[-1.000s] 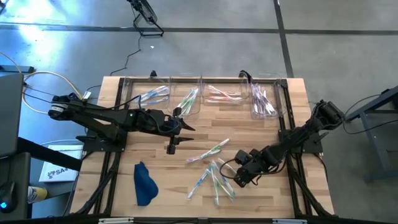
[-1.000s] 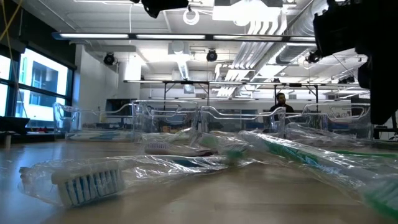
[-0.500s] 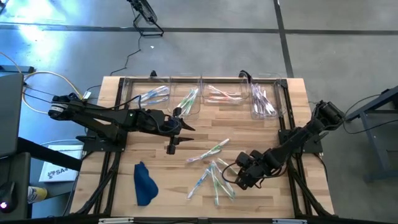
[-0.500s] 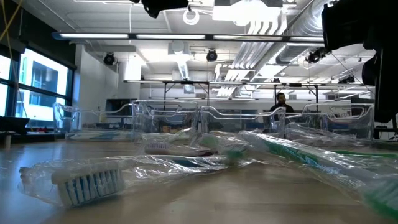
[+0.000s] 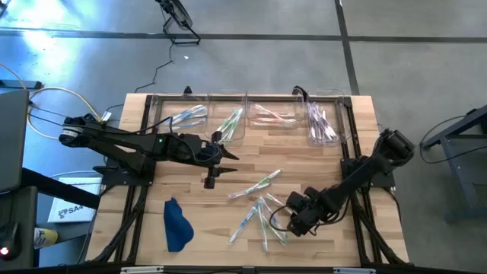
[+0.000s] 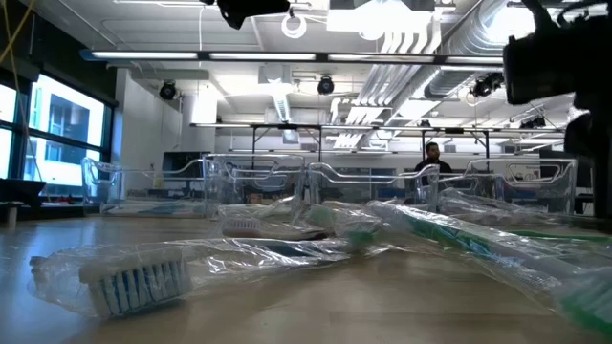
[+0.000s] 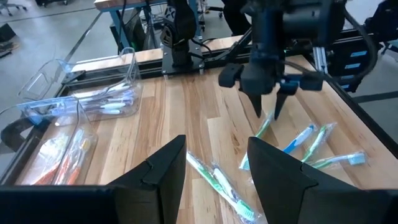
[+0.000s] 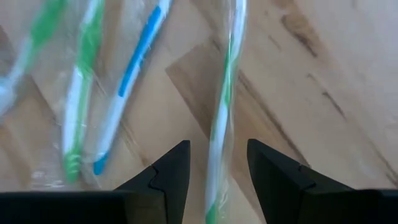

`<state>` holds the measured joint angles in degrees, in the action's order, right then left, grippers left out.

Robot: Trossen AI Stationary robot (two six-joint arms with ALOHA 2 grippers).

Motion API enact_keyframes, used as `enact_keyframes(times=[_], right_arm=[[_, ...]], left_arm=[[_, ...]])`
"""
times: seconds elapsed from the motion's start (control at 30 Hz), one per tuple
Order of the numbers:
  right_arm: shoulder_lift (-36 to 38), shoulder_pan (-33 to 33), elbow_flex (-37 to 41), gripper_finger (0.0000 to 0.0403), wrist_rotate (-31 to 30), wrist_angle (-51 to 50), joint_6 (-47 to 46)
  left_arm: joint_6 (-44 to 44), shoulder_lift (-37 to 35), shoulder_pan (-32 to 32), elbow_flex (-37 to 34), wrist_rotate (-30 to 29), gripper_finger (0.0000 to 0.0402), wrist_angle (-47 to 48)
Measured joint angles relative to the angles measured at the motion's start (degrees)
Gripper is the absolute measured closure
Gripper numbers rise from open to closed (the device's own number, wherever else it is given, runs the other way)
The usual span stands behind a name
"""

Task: Pick & Place Toothbrushes
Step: Put the green toothbrush into the middle left transparent bin

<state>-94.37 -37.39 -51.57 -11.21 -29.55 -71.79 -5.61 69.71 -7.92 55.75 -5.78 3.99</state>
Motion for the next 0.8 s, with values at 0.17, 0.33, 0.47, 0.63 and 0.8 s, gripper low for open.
enact_keyframes(times=[0.17, 0.33, 0.47, 0.63, 0.8], right_arm=[[-2.9, -0.86, -0.02, 0.0251, 0.88, 1.55, -0.29], [-4.84, -1.42, -0.24, 0.0251, 0.62, 1.57, -0.46], [-5.13, -1.44, -0.28, 0.0251, 0.14, 1.4, -1.49], [-5.18, -1.13, -0.24, 0.0263, 0.54, 1.2, -1.59], [-5.27, -1.13, -0.11, 0.0317, 0.19, 0.68, -1.7]], left_arm=[[0.05, 0.0, 0.0, 0.0, 0.0, 0.0235, 0.02], [0.05, 0.0, 0.02, 0.0, 0.02, 0.0235, 0.02], [0.05, 0.0, 0.0, 0.0, 0.04, 0.0235, 0.01], [0.11, 0.0, 0.0, 0.0, 0.07, 0.0235, 0.0], [0.87, 0.0, 0.0, 0.0, 0.09, 0.0235, 0.0]])
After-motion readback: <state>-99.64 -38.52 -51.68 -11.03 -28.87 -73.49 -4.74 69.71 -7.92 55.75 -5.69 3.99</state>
